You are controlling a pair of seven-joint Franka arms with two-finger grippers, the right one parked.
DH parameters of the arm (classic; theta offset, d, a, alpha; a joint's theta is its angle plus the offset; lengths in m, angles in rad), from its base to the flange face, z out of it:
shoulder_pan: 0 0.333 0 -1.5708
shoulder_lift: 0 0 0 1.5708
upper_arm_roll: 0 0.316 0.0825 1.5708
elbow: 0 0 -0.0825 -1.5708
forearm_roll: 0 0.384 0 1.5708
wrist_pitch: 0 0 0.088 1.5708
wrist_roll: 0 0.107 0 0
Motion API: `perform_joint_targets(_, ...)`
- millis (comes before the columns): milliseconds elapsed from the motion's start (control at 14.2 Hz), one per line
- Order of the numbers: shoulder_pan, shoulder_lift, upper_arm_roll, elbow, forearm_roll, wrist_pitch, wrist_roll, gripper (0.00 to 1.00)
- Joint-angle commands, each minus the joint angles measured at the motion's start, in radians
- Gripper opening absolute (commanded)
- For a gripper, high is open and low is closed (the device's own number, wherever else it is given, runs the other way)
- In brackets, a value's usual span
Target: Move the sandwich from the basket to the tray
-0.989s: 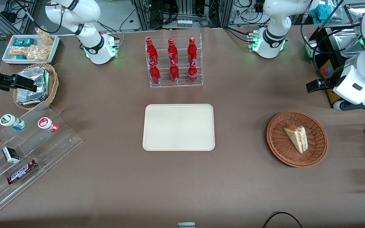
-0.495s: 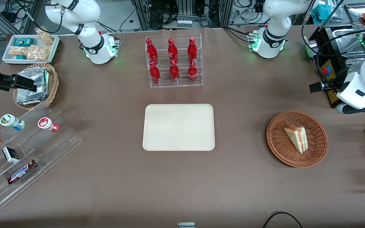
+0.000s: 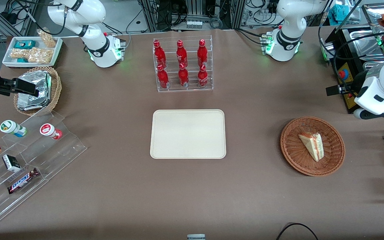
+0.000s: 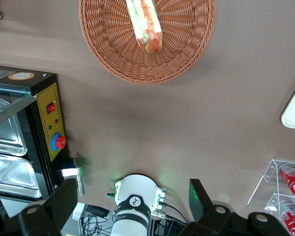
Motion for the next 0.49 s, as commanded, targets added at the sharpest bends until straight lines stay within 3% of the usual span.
perform_joint_targets(0, 0.047, -0.005, -0.011, -0.052, 0.004, 0.016, -0.001, 1.00)
perform_joint_targets(424, 0.087, -0.005, -0.009, -0.250, 0.014, 0.345, 0.003, 1.00)
